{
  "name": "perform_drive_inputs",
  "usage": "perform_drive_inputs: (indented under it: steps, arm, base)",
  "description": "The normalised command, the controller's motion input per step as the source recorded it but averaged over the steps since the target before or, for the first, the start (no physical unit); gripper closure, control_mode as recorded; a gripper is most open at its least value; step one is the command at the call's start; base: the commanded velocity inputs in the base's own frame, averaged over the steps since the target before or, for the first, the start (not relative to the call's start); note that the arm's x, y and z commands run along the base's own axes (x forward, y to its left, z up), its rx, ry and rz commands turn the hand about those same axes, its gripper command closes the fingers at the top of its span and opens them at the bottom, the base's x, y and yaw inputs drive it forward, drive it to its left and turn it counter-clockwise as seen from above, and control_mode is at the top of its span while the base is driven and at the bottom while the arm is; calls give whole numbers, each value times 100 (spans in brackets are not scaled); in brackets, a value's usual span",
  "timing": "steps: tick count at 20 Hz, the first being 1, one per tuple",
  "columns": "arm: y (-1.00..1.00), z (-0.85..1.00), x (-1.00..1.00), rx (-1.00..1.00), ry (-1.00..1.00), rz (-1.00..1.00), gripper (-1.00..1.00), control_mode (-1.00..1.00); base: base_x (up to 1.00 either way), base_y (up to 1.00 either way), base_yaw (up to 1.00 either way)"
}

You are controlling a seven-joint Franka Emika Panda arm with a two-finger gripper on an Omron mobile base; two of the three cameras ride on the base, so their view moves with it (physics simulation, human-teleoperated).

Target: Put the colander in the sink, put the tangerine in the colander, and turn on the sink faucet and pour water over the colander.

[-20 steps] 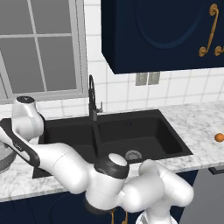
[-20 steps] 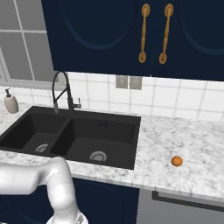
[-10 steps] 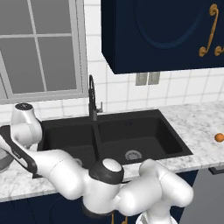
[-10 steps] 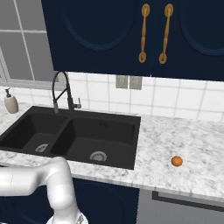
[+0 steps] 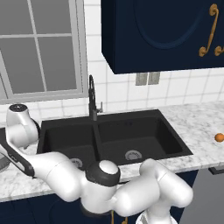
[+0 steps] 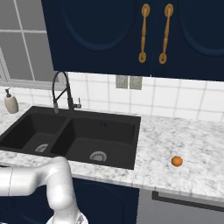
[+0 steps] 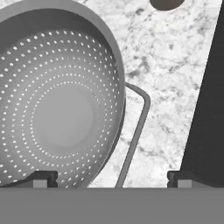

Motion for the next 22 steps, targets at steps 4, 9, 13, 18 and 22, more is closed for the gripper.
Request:
perform_drive_inputs:
  steps: [4,9,13,18,22]
  arm:
    - [0,-25,48,1,0,-31,-100,-100]
    - [0,-42,31,0,0,-26,-100,-100]
    - [0,-23,1,0,0,-12,-100,-100]
    - [0,-1,0,0,0,-2,-100,-100]
    - [0,-2,0,0,0,0,-100,-100]
  base:
    - [0,0,0]
    - [0,0,0]
    - [0,0,0]
    - [0,0,0]
    - [0,0,0]
